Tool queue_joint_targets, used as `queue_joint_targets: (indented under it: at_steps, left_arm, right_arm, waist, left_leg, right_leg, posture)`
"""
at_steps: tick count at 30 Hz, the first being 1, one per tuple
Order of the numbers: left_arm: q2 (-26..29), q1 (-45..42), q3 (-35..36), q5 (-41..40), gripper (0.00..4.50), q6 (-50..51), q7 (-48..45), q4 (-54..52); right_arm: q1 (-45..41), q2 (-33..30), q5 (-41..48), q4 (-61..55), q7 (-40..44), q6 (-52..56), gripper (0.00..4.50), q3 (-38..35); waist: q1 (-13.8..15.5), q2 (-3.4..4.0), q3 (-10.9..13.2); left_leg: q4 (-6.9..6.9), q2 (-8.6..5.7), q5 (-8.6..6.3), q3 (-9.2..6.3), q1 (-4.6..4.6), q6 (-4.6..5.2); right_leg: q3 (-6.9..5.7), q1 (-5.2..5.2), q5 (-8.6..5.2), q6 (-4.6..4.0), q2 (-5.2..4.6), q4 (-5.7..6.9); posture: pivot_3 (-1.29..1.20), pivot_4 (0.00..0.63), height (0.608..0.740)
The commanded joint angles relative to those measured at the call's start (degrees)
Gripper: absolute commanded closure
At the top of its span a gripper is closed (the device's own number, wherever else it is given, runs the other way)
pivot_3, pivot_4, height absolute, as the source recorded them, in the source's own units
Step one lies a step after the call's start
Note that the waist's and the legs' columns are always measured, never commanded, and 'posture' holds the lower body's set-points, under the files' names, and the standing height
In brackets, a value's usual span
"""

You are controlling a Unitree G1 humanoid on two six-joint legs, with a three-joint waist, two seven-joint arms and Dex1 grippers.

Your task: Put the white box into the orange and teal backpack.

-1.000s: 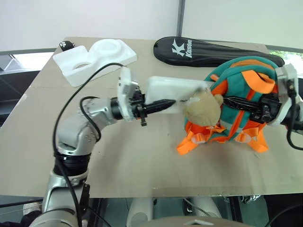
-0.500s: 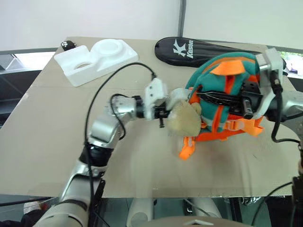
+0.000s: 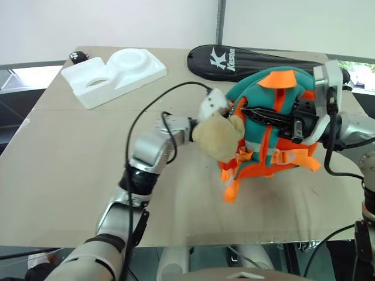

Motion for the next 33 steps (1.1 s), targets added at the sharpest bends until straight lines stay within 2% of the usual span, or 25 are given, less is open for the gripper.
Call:
queue_joint_targets:
  at_steps: [1, 6, 10, 11, 18, 24, 27, 31, 33]
  left_arm:
    - [5.50, 1.05, 12.02, -11.47, 0.06, 8.08, -1.71, -4.96]
    - [11.13, 2.07, 20.19, -21.06, 0.06, 15.81, -0.55, -5.45]
    - [13.42, 2.36, 30.18, -34.32, 0.06, 27.53, 5.27, -1.85]
    - [13.70, 3.38, 30.85, -36.62, 0.06, 29.41, 6.25, -2.70]
    - [6.80, 7.04, 28.33, -45.83, 0.06, 31.56, 19.83, -9.60]
    - [1.83, 7.06, 22.55, -45.97, 0.06, 28.32, 25.11, -12.24]
    - [1.35, 6.66, 20.95, -46.35, 0.76, 27.66, 25.43, -11.70]
    - [2.62, 6.16, 20.64, -46.53, 2.66, 26.94, 24.46, -10.41]
    - [3.75, 6.00, 21.16, -46.52, 3.40, 26.30, 23.55, -9.77]
  right_arm:
    - [0.56, -0.63, -3.38, 1.32, -0.04, -3.17, 4.50, -1.61]
    - [1.07, 0.51, -5.41, 2.80, 0.38, -5.13, 4.50, -1.05]
    - [0.80, 2.61, -8.68, 4.05, 0.28, -7.29, 4.50, 1.35]
    - [0.78, 3.27, -8.92, 4.00, 0.16, -7.43, 4.50, 1.67]
    - [1.18, 5.76, -9.65, 2.15, -0.43, -7.12, 4.50, 2.83]
    - [1.24, 6.23, -9.74, 0.93, -1.62, -6.36, 4.50, 2.71]
    - [1.35, 6.17, -9.56, 0.12, -2.44, -5.97, 4.50, 2.49]
    - [1.39, 6.11, -9.24, -0.41, -3.70, -5.71, 4.50, 1.79]
    - [1.09, 6.14, -9.15, -0.59, -4.75, -5.54, 4.50, 1.37]
  waist:
    - [-0.47, 0.01, 0.01]
    - [0.00, 0.00, 0.00]
    - [0.61, -0.01, 0.01]
    - [0.54, -0.01, 0.00]
    - [0.84, -0.03, -0.01]
    - [0.69, -0.03, -0.01]
    - [0.67, -0.03, -0.01]
    - [0.66, -0.02, -0.01]
    - [0.66, -0.03, -0.01]
  left_leg:
    - [-0.01, 0.02, 0.00, -0.02, 0.01, 0.00]
    - [0.05, -0.04, 0.00, -0.03, 0.00, 0.00]
    - [0.13, -0.10, 0.00, -0.03, 0.00, 0.00]
    - [0.12, -0.09, 0.00, -0.05, 0.00, 0.00]
    - [0.13, -0.08, 0.00, -0.10, 0.00, -0.01]
    - [0.08, -0.10, 0.01, -0.07, 0.07, -0.01]
    - [0.08, -0.10, 0.01, -0.07, 0.07, -0.01]
    - [0.08, -0.10, 0.00, -0.05, 0.06, -0.01]
    - [0.08, -0.10, 0.00, -0.05, 0.05, -0.01]
  right_leg:
    - [-0.01, 0.00, 0.00, -0.01, 0.02, 0.02]
    - [-0.08, 0.05, 0.00, 0.01, -0.06, 0.03]
    - [-0.06, 0.10, 0.01, 0.02, -0.11, 0.00]
    - [-0.07, 0.10, 0.00, 0.03, -0.11, 0.01]
    - [-0.11, 0.11, 0.01, 0.02, -0.11, 0.08]
    - [-0.06, 0.12, 0.01, 0.00, -0.09, 0.11]
    - [-0.05, 0.11, 0.01, 0.00, -0.08, 0.10]
    - [-0.04, 0.11, 0.01, 0.00, -0.07, 0.09]
    - [-0.04, 0.11, 0.01, 0.00, -0.07, 0.09]
  posture:
    - [0.00, 0.150, 0.740]
    - [0.00, 0.150, 0.740]
    - [0.00, 0.150, 0.740]
    - [0.00, 0.150, 0.740]
    - [0.00, 0.150, 0.740]
    - [0.00, 0.150, 0.740]
    - [0.00, 0.150, 0.740]
    - [0.00, 0.150, 0.740]
    - [0.00, 0.150, 0.740]
